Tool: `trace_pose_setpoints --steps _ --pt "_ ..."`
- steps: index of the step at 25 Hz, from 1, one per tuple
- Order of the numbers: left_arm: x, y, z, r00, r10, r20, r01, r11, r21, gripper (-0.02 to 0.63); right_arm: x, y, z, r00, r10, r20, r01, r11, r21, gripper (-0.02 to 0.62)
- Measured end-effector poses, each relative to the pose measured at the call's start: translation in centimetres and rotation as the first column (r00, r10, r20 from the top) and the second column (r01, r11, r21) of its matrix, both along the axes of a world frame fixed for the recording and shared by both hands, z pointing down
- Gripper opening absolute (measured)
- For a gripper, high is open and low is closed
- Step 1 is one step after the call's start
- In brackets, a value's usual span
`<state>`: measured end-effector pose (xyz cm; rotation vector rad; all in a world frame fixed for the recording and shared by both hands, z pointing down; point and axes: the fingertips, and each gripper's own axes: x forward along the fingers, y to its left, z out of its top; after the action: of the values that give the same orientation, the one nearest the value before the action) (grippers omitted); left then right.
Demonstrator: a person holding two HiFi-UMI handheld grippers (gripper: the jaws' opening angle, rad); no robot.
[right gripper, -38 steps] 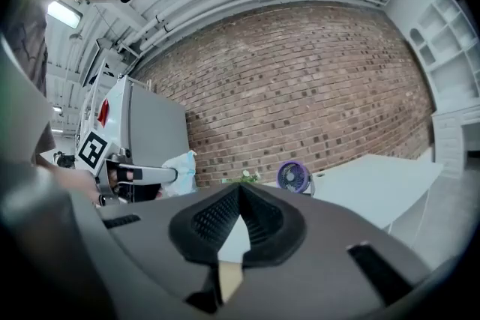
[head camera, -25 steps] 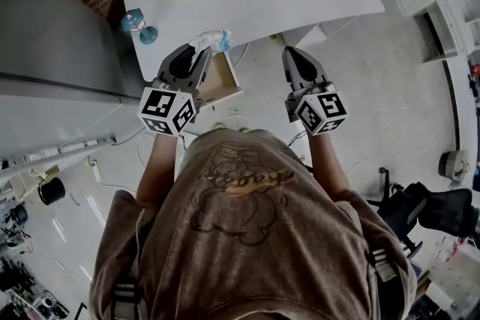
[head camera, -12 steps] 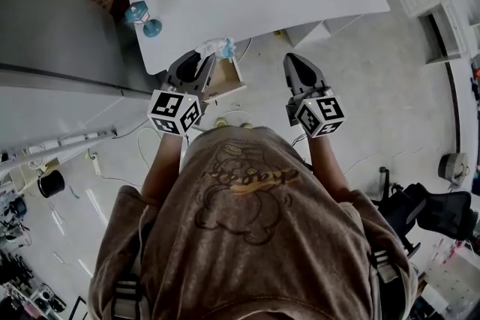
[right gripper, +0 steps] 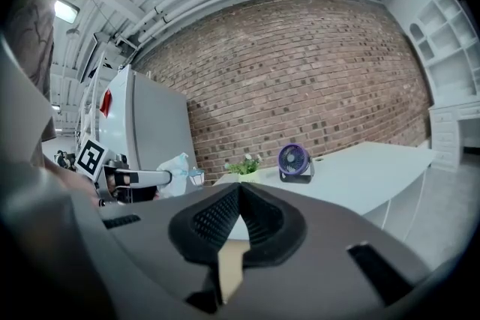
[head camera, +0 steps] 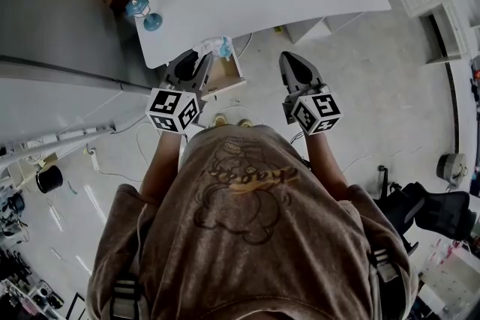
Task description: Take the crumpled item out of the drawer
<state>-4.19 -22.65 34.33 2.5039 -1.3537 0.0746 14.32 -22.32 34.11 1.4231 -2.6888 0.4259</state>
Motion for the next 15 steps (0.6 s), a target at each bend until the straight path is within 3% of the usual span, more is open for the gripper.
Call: trace_pose_setpoints --steps 15 --pt "-0.21 0.9 -0.25 1.0 -0.01 -0.021 0.01 1.0 -0.012 0.098 -0.49 0.86 0.28 1.0 -0.01 -0.003 0.01 1.0 -0.007 -0.004"
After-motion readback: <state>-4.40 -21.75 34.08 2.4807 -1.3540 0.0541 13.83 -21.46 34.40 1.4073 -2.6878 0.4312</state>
